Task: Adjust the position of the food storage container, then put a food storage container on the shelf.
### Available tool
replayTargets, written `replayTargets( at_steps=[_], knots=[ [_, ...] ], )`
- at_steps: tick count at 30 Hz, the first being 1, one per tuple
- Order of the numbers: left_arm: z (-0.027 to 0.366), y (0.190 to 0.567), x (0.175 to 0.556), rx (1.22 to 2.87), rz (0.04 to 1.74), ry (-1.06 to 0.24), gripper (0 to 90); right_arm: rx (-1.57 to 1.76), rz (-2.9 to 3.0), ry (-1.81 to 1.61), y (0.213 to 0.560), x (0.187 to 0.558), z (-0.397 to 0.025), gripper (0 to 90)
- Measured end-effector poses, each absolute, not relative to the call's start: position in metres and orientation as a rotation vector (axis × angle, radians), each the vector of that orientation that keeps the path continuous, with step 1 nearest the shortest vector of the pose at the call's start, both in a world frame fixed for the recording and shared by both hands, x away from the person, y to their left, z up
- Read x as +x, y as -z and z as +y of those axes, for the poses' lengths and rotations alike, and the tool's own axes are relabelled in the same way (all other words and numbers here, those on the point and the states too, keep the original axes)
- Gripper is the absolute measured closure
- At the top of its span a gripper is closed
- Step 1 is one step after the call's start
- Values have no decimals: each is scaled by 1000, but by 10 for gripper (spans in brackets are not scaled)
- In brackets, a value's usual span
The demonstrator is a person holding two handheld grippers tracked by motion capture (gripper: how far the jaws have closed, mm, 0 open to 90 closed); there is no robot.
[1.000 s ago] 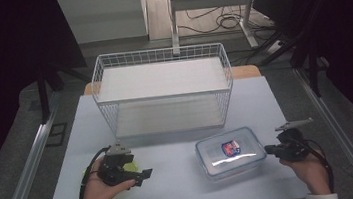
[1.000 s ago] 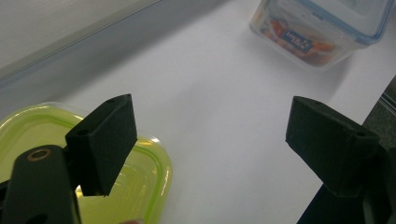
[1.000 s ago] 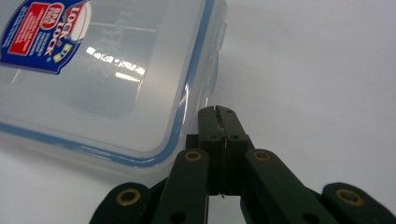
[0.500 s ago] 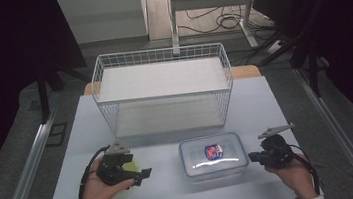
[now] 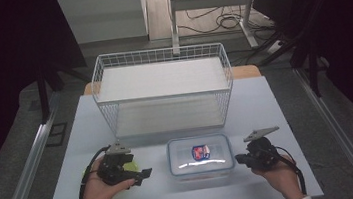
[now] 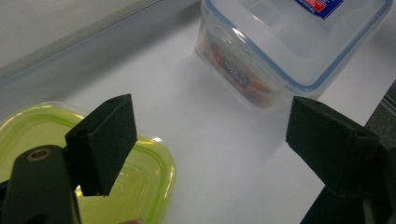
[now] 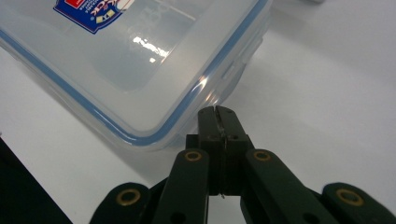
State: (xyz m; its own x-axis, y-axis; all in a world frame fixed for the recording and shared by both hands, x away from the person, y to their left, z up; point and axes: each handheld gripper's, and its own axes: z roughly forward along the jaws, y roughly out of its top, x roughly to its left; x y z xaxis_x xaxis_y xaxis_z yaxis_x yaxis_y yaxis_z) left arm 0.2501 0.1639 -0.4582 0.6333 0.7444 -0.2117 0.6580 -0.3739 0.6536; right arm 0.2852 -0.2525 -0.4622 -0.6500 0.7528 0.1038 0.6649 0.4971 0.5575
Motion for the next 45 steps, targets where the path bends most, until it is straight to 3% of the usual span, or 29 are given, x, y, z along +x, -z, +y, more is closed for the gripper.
replayTargets(
  at_steps=[19, 21, 24, 27, 33, 45],
  knots=[
    [169, 455, 250, 2083, 1110, -137, 161, 1213, 2541, -981, 462, 285, -252, 877],
    [169, 455, 251, 2070, 1115, -130, 159, 1219, 2533, -1009, 461, 285, -254, 799],
    [169, 454, 251, 2064, 1117, -127, 156, 1226, 2523, -1036, 459, 285, -254, 456],
    [173, 453, 251, 2052, 1129, -123, 155, 1256, 2491, -1051, 456, 285, -255, 276],
    [171, 455, 252, 2054, 1131, -120, 155, 1326, 2445, -1086, 453, 286, -259, 223],
    [160, 455, 257, 2014, 1158, -97, 111, 1364, 2438, -1157, 455, 287, -261, 229]
  ],
)
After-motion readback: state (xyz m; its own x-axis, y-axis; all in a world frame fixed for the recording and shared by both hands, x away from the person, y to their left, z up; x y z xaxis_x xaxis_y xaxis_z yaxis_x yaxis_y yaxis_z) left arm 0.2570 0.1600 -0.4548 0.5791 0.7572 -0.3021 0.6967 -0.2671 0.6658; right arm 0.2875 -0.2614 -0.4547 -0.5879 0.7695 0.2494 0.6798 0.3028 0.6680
